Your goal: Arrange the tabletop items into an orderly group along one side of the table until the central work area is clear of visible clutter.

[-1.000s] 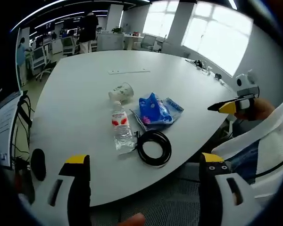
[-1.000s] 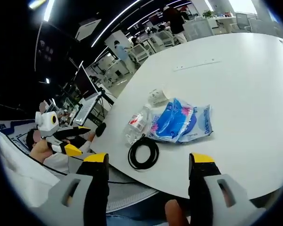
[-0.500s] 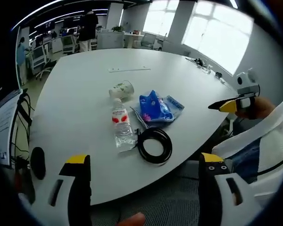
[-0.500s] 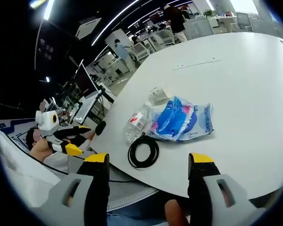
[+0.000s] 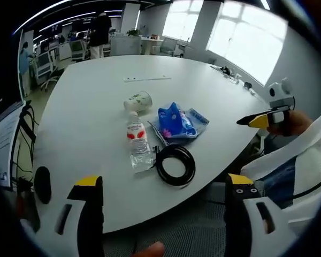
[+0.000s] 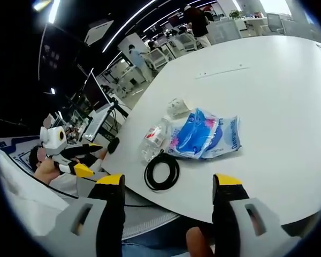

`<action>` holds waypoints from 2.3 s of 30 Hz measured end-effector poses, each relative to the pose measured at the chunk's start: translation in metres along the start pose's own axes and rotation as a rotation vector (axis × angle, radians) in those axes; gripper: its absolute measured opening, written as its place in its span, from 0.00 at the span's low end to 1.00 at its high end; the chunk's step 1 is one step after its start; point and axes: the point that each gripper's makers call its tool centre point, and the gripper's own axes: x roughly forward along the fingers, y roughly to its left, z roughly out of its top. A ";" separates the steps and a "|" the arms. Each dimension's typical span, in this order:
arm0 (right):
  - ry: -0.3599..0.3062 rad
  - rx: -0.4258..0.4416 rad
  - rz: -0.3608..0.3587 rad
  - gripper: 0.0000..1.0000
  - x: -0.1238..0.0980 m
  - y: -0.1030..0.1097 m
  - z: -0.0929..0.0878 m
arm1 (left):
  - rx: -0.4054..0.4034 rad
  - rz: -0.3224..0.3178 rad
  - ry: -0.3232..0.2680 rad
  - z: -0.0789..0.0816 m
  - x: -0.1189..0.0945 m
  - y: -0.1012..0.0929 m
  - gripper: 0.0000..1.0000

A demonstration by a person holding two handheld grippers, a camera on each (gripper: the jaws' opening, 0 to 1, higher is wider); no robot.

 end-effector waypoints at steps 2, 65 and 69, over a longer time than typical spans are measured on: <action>-0.002 0.004 0.001 0.65 0.000 0.000 -0.001 | -0.001 0.003 -0.007 0.000 0.001 0.000 0.96; 0.023 -0.186 0.186 0.53 0.060 0.008 0.134 | -0.031 0.089 -0.021 -0.008 -0.010 -0.025 0.91; 0.055 -0.197 0.211 0.50 0.081 0.001 0.149 | -0.031 0.124 -0.030 -0.003 -0.009 -0.032 0.92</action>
